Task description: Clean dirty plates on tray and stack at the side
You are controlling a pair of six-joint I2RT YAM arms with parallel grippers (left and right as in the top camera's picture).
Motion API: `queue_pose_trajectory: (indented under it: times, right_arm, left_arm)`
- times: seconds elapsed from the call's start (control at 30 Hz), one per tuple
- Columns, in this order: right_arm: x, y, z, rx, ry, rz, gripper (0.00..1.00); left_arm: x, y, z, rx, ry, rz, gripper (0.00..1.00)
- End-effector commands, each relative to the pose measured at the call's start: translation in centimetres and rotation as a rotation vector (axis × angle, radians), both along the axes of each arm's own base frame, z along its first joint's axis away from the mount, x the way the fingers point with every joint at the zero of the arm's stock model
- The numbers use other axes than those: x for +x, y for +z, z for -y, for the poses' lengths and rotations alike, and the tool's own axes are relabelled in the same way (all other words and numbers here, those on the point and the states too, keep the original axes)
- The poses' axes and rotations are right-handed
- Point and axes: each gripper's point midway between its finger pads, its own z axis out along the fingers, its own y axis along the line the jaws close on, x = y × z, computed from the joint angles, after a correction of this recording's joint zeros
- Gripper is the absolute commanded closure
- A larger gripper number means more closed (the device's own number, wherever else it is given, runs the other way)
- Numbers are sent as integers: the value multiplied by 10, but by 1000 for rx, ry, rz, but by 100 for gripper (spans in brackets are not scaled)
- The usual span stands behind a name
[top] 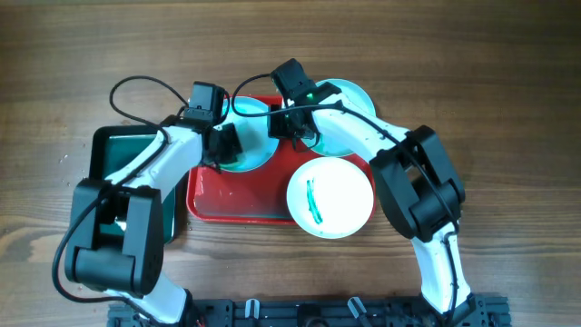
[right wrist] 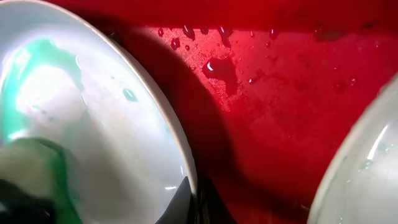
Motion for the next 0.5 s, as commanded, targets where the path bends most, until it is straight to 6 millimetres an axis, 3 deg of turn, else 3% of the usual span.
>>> queue_pose_trajectory:
  times: [0.0,0.03,0.07,0.1,0.13,0.17,0.2,0.23,0.27,0.33,0.4,0.47]
  right_arm:
    - [-23,-12,-6,48,65,-108,78]
    - [-28,-14,-4,41,50,-137,71]
    - [-32,-15,-1,27,40,-157,69]
    - [-36,-18,2,17,39,-175,69]
    - [-40,-22,5,4,10,-205,70]
    - [-42,-25,7,-2,-9,-220,71]
    - [-44,-27,8,-4,-17,-226,78]
    - [-44,-29,8,-3,-17,-224,93]
    - [-44,-30,8,-1,-24,-226,96]
    - [-40,-28,7,4,-10,-207,96]
    - [-30,-7,3,19,17,-147,96]
    - [-15,22,15,-54,9,-26,96]
  left_arm:
    - [18,36,13,-114,-54,75,96]
    - [35,65,2,-122,-23,151,96]
    - [47,88,-9,-126,4,209,96]
    - [59,125,-30,-127,54,290,96]
    - [63,149,-51,-119,101,337,96]
    - [61,157,-64,-101,131,352,96]
    - [56,162,-83,-56,181,355,96]
    - [50,162,-96,-19,213,343,96]
    - [39,157,-113,43,260,303,96]
    - [17,146,-133,121,312,211,96]
    - [-2,138,-146,157,366,134,96]
    - [-8,136,-153,159,397,109,96]
